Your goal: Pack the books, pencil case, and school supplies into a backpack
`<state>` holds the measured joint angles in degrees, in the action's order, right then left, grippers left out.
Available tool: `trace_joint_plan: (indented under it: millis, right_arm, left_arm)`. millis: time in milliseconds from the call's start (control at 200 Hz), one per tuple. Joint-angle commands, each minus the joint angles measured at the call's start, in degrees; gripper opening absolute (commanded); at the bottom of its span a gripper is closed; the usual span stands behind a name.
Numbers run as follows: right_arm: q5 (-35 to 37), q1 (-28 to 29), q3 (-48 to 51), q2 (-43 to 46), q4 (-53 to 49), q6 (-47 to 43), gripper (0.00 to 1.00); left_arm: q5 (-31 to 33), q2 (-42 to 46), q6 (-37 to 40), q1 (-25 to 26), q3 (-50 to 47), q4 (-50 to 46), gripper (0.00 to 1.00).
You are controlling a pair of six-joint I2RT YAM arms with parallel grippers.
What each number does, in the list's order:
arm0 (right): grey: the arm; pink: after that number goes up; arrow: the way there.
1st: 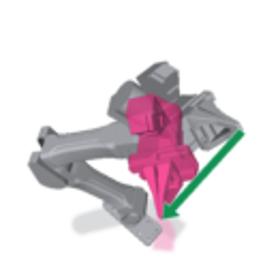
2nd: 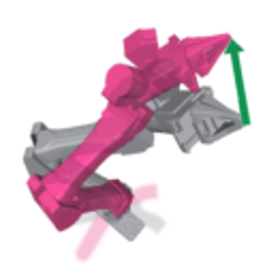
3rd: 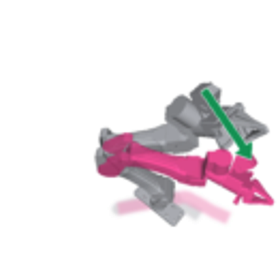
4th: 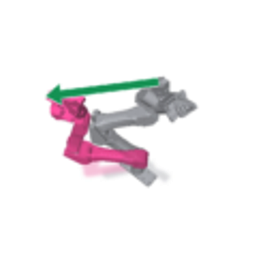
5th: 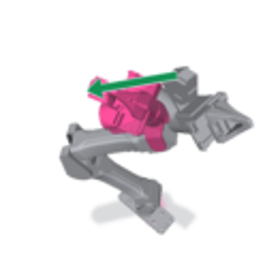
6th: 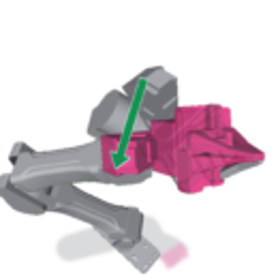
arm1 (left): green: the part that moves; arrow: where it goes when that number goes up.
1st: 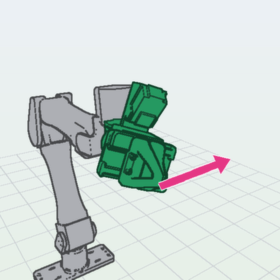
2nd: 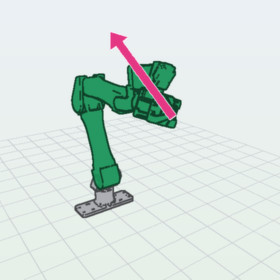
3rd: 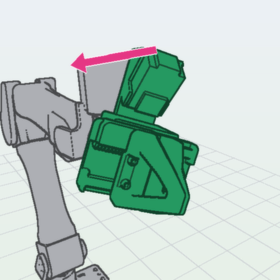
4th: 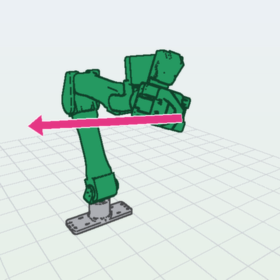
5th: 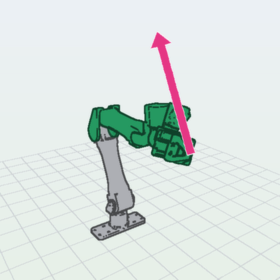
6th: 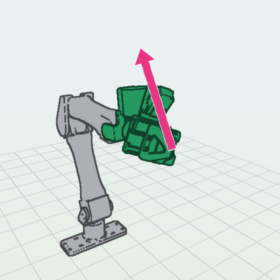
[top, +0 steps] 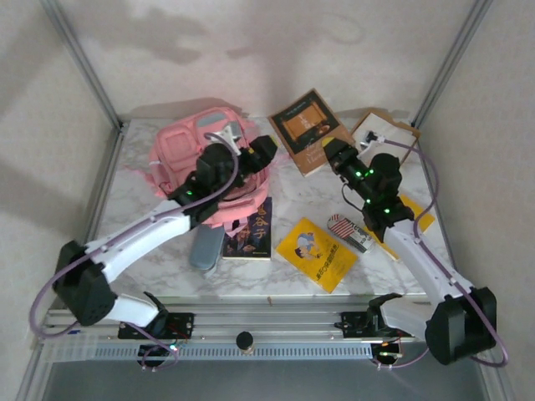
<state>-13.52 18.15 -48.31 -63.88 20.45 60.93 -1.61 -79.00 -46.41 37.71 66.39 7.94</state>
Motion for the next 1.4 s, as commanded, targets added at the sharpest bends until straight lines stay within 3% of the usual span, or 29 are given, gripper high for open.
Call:
trace_joint_plan:
  millis: [0, 130, 345, 491, 836, 946, 1116, 1237, 1397]
  right_arm:
    - [-1.48, -1.97, 0.93, 4.27, -2.78, -4.58, 0.0]
    - [-5.59, -1.81, 1.28, 3.57, -5.42, -5.0, 0.0]
    - [-0.75, 4.72, -0.52, -1.81, -8.89, -7.79, 0.0]
    - [-0.75, 5.27, 0.68, -5.9, -6.28, -7.02, 0.0]
    - [1.48, 5.08, 2.03, -5.88, -7.91, -8.48, 0.0]
    - [1.46, 4.54, 2.67, -5.26, -7.68, -8.02, 0.0]
    - [1.61, 3.17, 3.61, -3.68, -8.15, -7.71, 0.0]
    - [1.61, 2.27, 4.27, -2.64, -8.03, -7.4, 0.0]
    - [1.65, 2.06, 4.19, -1.86, -7.81, -7.4, 0.0]
  left_arm:
    - [7.36, 0.76, 19.4, -3.82, 3.57, -28.36, 0.67]
    - [11.29, -5.93, 24.36, -7.37, 7.35, -39.48, 0.66]
    - [7.71, -14.86, 28.19, -8.31, 8.01, -39.6, 0.68]
    - [11.23, -20.38, 28.92, -8.51, 10.34, -42.6, 0.73]
    - [10.79, -26.21, 36.53, -8.43, 13.93, -41.04, 0.91]
    - [13.26, -27.74, 41.33, -7.83, 14.21, -37.66, 0.97]
    - [20.94, -32.8, 45.52, -7.79, 19.28, -40.42, 0.99]
    - [19.99, -35.1, 48.31, -8.36, 20.88, -39.78, 0.98]
    - [22.65, -38.12, 49.81, -9.3, 26.09, -41.68, 0.83]
